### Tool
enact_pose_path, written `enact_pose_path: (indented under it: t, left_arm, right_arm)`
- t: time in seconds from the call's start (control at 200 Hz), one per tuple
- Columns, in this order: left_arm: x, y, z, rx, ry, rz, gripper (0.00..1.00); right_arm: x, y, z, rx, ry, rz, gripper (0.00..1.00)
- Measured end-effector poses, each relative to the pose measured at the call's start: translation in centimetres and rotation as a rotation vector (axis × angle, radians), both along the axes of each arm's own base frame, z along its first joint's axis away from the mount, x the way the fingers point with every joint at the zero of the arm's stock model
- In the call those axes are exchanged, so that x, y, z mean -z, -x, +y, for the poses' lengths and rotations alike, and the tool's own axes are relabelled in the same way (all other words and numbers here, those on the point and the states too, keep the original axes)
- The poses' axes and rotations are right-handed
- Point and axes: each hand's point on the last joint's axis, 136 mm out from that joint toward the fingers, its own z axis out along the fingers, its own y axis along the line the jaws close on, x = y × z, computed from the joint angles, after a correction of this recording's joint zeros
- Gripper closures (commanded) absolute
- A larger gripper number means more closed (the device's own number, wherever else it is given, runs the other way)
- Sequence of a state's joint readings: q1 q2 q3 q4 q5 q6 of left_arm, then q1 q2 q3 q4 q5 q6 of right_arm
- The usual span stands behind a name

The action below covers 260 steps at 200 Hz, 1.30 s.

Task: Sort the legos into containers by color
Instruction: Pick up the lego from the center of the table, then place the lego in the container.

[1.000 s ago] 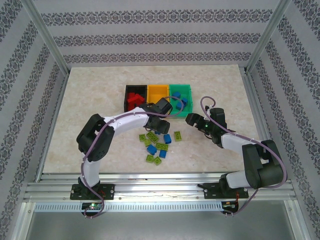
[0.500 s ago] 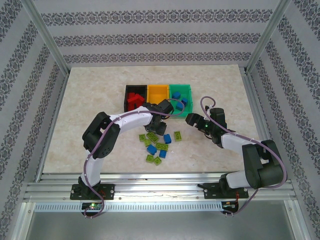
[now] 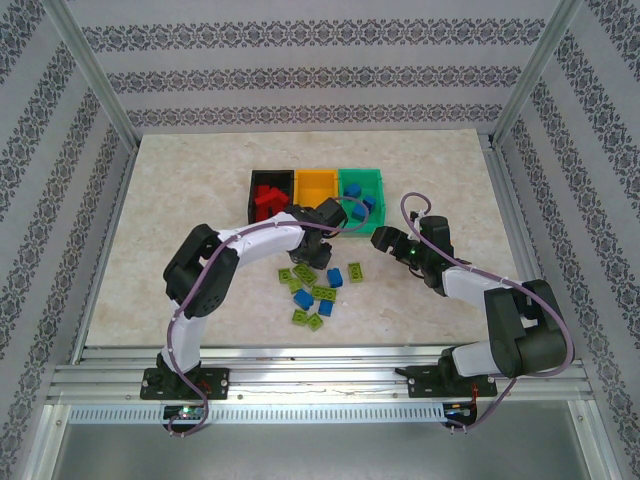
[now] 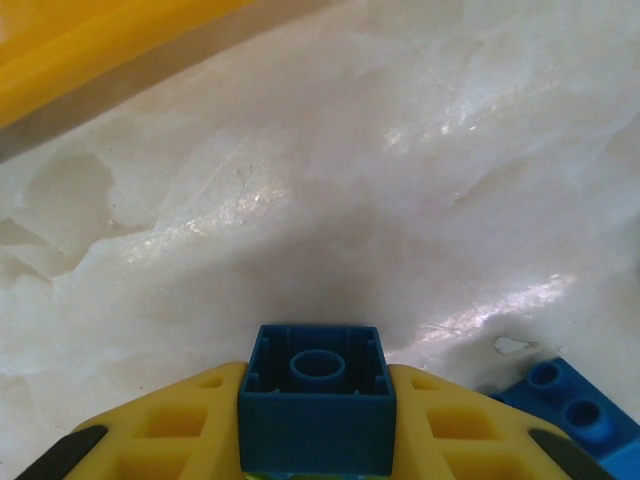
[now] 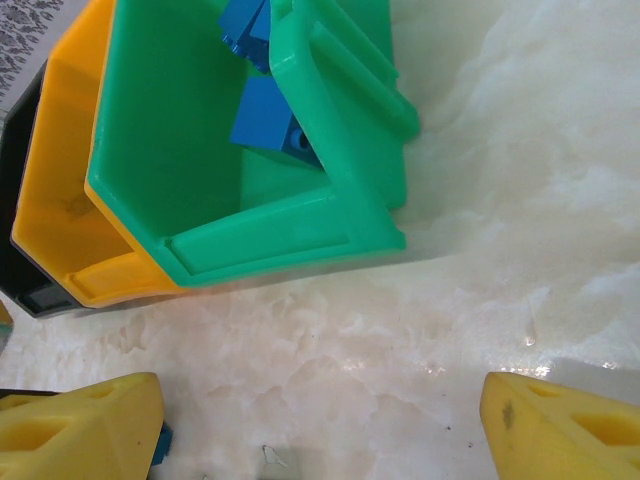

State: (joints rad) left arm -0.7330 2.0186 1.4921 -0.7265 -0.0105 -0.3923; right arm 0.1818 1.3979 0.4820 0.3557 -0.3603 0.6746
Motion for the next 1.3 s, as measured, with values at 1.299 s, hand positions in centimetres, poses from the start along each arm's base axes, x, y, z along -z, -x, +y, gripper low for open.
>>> enact_pose_path:
  t: [1.299]
  left_arm:
    - [-9.1, -13.0, -10.6, 0.002, 0.222, -0.284, 0.32]
  right_arm:
    - [-0.3, -0.5, -0.7, 0.025, -0.006, -0.013, 0.17]
